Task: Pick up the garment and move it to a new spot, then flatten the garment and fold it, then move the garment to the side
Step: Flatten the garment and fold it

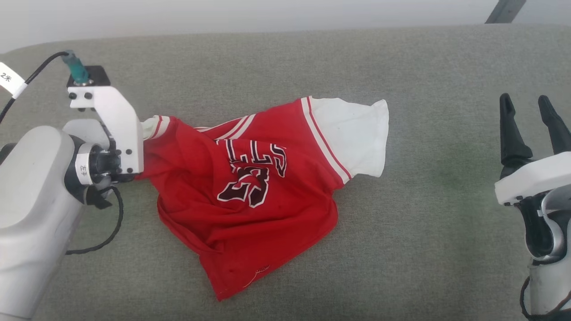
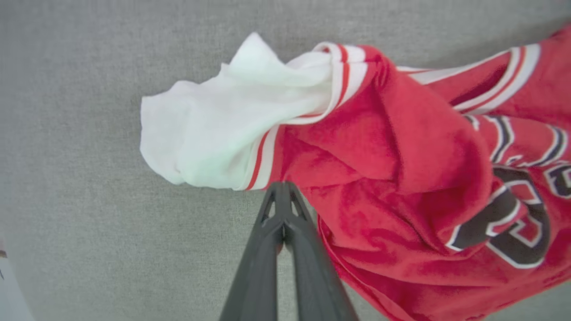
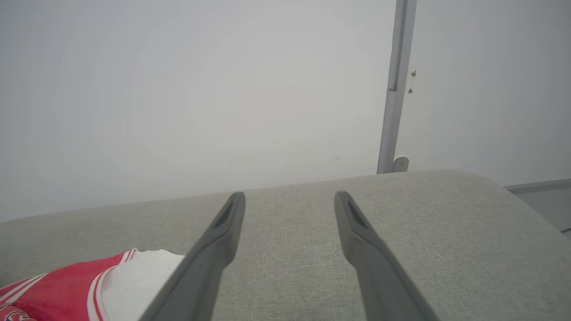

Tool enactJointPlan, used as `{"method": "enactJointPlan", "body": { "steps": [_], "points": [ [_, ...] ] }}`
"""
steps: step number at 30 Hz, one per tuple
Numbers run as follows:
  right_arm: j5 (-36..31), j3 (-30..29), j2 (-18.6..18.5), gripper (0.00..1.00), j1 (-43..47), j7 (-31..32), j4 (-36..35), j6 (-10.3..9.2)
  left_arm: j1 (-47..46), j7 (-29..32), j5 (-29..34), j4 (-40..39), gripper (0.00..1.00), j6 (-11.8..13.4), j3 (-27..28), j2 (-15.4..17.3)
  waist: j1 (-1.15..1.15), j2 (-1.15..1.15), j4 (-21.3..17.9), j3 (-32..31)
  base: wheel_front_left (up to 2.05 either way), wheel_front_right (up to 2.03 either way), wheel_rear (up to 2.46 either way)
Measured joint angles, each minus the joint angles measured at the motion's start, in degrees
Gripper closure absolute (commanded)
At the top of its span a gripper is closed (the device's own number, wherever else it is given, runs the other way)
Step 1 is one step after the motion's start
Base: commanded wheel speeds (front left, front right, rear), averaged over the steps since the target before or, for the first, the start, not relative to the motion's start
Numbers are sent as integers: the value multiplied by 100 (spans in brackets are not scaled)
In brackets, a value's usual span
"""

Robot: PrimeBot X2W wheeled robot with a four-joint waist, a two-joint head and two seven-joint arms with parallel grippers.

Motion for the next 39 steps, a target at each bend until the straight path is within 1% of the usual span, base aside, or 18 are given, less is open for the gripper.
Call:
{"method": "enactJointPlan", "body": {
  "steps": [2,4,5,6,7,8,9,11,12,14,16,22,24,25,26,27,33,39],
  "points": [
    [3,31,14,0,-2,41,-53,0,24,-182,-26,-202,100,-32,68,3,0,0,33,-12,0,0,0],
    [8,52,20,0,-2,58,-74,0,19,-316,5,-269,100,-186,19,32,0,0,32,-6,0,0,0],
    [9,69,19,0,-2,64,-82,0,-1,-410,15,-276,87,-247,27,26,0,0,28,2,0,0,0],
    [15,86,19,0,-2,65,-88,0,-38,-470,16,-270,55,-331,10,16,0,0,21,11,0,0,0],
    [26,107,15,0,-2,69,-93,0,-79,-536,55,-268,15,-479,-49,24,0,0,12,24,0,0,0],
    [34,122,9,0,-2,89,-103,0,-124,-605,101,-252,2,-590,-102,24,0,0,1,42,0,0,0],
    [56,135,3,0,-3,90,-109,0,-179,-651,120,-205,0,-694,-142,18,0,0,-10,63,0,0,0],
    [69,153,-18,0,-9,97,-116,0,-298,-766,204,-145,0,-1065,-293,40,0,0,-39,110,0,0,0],
    [77,157,-26,0,-17,97,-123,0,-372,-834,234,-89,0,-1154,-334,27,0,0,-53,137,0,0,0],
    [100,167,-43,0,-47,98,-126,0,-533,-1006,399,34,0,-1440,-458,55,0,0,-88,190,0,0,0],
    [127,183,-42,0,-87,97,-136,0,-644,-1088,491,212,0,-1663,-582,75,0,0,-130,242,0,0,0],
    [186,193,-46,0,-97,90,-123,0,-769,-1265,670,799,0,-2040,-818,133,0,0,-240,379,0,0,0],
    [190,188,-53,0,-98,86,-119,0,-776,-1330,671,967,0,-2081,-805,100,0,0,-259,414,0,0,0],
    [194,182,-57,0,-101,81,-118,0,-793,-1362,666,1036,7,-2090,-808,82,0,0,-265,426,0,0,0],
    [208,181,-62,0,-103,80,-113,0,-820,-1403,666,1088,27,-2131,-817,68,0,0,-269,437,0,0,0],
    [215,178,-66,0,-107,78,-113,0,-860,-1430,664,1154,100,-2149,-825,42,0,0,-270,446,0,0,0],
    [214,146,-71,0,-127,54,-101,0,-977,-1548,534,1380,100,-2335,-888,-22,0,0,-248,447,0,0,0],
    [177,67,-73,0,-117,56,-93,0,-1010,-1423,319,1106,100,-2451,-1055,42,0,0,-162,356,0,0,0]
  ]
}}
